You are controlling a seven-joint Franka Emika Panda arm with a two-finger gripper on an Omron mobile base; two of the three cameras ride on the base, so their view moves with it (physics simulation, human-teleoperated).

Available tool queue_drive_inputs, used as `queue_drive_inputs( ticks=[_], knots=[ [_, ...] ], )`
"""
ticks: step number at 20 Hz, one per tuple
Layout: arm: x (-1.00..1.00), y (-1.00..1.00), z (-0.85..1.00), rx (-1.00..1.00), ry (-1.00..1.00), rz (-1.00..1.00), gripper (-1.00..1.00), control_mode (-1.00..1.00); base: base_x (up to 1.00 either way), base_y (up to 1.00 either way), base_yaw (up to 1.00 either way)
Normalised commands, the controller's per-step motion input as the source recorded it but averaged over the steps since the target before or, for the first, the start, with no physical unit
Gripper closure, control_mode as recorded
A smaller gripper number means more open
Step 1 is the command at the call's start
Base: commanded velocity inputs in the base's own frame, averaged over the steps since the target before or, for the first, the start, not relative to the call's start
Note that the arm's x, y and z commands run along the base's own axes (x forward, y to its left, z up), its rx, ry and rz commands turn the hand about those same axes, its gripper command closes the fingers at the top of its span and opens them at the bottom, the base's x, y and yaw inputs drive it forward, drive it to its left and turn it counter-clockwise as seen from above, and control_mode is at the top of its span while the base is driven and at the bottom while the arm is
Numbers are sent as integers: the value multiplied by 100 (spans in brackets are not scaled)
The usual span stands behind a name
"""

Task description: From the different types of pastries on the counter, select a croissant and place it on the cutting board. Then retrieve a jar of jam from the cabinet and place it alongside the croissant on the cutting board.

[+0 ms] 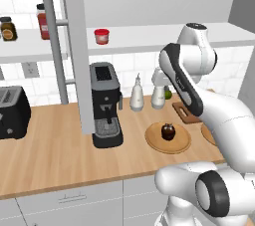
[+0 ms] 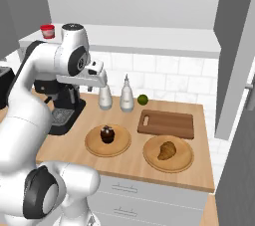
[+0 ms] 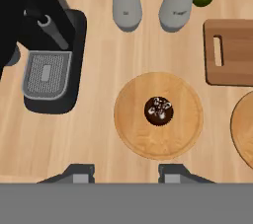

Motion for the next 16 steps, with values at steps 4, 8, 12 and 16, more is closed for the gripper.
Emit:
queue_drive_inputs(
  ticks=[4,8,12,16],
  knots=[
    [-2,-20,-14,-3,-1,0,-100,-100,0,0,0],
    [2,-98,-69,-8,0,-16,-100,-100,0,0,0],
    [32,-100,-100,-11,-2,1,-100,-100,0,0,0],
    [32,-85,-96,-4,-8,-1,-100,-100,0,0,0]
  ],
)
